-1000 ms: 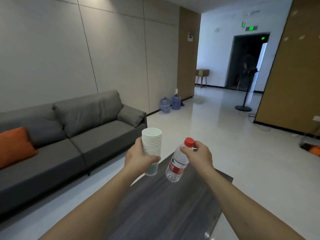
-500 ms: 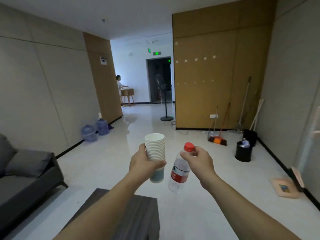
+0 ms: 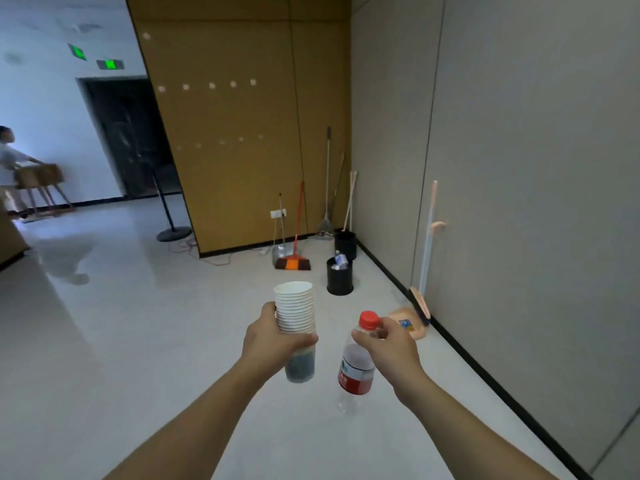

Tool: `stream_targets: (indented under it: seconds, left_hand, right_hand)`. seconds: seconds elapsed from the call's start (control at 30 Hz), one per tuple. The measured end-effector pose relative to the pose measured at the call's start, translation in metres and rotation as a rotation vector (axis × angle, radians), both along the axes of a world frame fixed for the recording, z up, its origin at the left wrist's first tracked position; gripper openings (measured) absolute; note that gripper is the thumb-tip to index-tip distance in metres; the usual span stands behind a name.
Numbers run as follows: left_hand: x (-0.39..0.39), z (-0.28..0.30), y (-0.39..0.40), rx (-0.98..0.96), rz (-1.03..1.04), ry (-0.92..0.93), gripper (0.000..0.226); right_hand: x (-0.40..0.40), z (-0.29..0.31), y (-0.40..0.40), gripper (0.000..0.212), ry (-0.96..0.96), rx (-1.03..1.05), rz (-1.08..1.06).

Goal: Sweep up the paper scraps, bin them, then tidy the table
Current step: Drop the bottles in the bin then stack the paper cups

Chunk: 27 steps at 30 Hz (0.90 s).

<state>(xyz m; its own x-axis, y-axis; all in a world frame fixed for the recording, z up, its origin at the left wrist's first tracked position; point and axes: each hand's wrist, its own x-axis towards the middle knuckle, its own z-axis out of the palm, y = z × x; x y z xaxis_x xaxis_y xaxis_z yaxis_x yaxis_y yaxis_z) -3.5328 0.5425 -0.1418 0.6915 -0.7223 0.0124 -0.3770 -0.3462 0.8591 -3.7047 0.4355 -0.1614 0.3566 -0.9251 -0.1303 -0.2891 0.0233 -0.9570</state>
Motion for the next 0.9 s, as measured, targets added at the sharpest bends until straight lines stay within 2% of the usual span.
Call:
stream_targets:
  seconds: [0.17, 0.33, 0.47, 0.6, 0.8, 0.9]
  left_hand:
    - [0.08, -0.027, -0.126, 0.011, -0.136, 0.047, 0.084]
    - [0.18, -0.037, -0.227, 0.069, -0.217, 0.089, 0.078]
    - [0.246, -0.043, -0.313, 0.095, -0.226, 0.144, 0.076]
    - [0.292, -0.07, -0.396, 0.132, -0.26, 0.169, 0.074]
    - [0.37, -0.114, -0.54, 0.167, -0.215, 0.172, 0.071]
    - [0.413, -0.123, -0.611, 0.24, -0.16, 0.183, 0.073]
  right_hand:
    - [0.048, -0.015, -0.1, 0.032, 0.02, -0.028, -0.105]
    - [0.132, -0.011, -0.19, 0.025, 0.064, 0.001, -0.182]
    - [0.187, -0.024, -0.258, 0.02, 0.063, 0.048, -0.243]
    - [0.232, -0.053, -0.334, 0.029, 0.098, 0.116, -0.296]
    - [0.324, -0.098, -0.495, 0.023, 0.095, 0.107, -0.297]
    - [0.371, -0.106, -0.576, 0.024, 0.109, 0.173, -0.256]
